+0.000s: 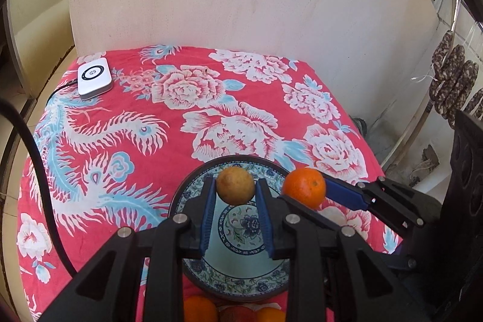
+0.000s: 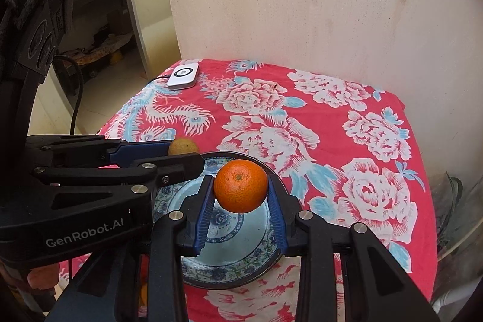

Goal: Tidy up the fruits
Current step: 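Carry both held fruits over the blue-and-white plate and lower them onto it, then open both tools and withdraw them from the plate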

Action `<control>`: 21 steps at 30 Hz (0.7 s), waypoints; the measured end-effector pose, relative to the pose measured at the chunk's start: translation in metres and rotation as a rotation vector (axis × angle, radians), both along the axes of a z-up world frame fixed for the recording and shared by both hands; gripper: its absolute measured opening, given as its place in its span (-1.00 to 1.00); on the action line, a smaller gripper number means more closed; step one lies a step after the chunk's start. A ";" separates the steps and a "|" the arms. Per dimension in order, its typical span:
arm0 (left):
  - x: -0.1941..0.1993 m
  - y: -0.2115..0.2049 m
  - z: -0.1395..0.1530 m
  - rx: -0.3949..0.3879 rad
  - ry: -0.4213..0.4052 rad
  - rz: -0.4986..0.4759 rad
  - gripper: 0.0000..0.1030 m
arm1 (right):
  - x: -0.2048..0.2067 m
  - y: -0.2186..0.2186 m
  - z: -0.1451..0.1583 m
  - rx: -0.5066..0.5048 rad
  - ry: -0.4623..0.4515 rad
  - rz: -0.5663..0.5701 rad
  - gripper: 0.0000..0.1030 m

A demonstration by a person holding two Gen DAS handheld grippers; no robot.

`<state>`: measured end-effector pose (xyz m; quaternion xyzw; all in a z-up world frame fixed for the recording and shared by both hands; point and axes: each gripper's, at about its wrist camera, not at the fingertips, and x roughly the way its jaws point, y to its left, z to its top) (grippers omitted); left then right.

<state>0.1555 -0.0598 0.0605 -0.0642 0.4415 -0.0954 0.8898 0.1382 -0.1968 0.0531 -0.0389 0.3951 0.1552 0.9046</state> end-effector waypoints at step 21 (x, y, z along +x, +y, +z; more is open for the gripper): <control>0.022 0.000 -0.041 -0.032 0.097 0.012 -0.46 | 0.023 0.003 -0.042 -0.023 0.090 0.029 -0.30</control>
